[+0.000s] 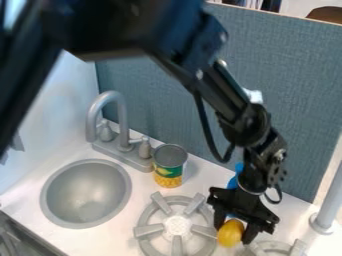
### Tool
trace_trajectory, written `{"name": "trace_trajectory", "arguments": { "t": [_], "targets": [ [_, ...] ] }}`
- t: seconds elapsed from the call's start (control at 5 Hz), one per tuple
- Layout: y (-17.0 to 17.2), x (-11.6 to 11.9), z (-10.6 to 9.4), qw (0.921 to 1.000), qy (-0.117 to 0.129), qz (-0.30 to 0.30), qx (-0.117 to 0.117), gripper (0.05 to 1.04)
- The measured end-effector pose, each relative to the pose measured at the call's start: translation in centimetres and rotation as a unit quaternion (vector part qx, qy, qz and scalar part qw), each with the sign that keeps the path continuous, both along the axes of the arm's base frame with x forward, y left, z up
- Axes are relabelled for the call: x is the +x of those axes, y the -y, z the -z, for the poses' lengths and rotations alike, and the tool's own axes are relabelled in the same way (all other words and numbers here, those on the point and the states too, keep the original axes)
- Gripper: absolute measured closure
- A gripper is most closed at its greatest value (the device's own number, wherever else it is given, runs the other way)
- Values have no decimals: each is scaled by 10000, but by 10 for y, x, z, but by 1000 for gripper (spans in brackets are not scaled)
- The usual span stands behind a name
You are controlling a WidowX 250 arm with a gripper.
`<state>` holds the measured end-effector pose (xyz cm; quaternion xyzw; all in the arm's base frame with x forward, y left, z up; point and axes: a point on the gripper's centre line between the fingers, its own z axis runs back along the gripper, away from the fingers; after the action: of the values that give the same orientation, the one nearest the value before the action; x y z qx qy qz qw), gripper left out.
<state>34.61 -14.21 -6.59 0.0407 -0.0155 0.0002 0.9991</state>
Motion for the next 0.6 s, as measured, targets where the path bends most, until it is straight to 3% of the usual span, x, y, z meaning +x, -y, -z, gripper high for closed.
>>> {"name": "trace_trajectory", "arguments": {
  "t": [0.2,0.4,0.6],
  "targets": [
    [-8,-14,-24,9998,208,56,-29,375],
    [-20,-35,-25,9999,35,133,97,375],
    [-36,-38,-25,9995,-156,31,260,375]
  ]
}}
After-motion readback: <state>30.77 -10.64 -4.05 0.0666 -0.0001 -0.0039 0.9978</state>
